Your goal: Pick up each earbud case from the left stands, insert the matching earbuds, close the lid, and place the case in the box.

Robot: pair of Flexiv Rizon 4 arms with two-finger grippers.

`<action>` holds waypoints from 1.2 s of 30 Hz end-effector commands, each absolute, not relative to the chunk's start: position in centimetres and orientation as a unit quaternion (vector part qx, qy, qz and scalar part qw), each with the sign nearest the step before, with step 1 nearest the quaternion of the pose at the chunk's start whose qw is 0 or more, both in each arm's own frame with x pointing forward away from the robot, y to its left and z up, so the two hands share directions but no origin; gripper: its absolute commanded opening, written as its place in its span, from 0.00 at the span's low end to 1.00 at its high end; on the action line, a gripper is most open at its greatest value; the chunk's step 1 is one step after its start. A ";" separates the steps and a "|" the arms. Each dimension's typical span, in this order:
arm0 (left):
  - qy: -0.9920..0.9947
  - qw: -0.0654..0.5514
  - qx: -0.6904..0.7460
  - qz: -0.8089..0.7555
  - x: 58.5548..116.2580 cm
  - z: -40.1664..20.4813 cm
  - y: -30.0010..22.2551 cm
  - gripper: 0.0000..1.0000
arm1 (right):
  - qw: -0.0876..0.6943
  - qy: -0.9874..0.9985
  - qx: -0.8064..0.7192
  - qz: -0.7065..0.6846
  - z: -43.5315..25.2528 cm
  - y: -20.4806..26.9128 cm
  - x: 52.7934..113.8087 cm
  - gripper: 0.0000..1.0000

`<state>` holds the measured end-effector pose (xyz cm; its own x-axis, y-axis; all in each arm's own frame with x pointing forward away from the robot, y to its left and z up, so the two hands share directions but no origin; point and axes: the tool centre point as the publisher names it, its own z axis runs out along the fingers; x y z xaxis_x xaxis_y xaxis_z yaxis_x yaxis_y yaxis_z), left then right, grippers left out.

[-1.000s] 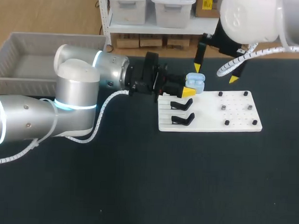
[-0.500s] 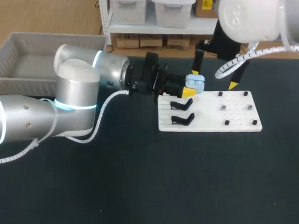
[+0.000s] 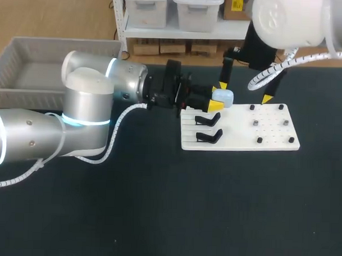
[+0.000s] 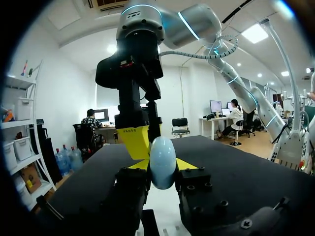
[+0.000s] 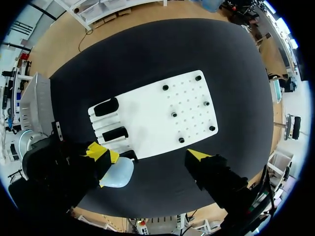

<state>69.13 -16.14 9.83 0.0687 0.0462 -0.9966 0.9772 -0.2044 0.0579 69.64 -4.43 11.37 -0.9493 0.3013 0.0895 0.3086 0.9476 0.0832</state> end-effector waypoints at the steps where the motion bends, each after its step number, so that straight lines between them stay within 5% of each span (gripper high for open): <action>1: 0.444 0.449 0.577 -0.518 69.2 9.8 -16.2 0.00 | 0.001 -0.985 -0.162 -0.059 11.8 -4.7 69.2 1.00; 13: 0.444 0.449 0.577 -0.518 69.2 9.8 -16.2 0.00 | -0.111 -0.971 -0.163 -0.134 18.1 -7.1 69.4 1.00; 36: 0.601 0.525 0.517 -0.310 70.7 25.0 3.3 0.00 | -0.140 -0.955 -0.167 -0.200 21.1 -7.8 68.0 1.00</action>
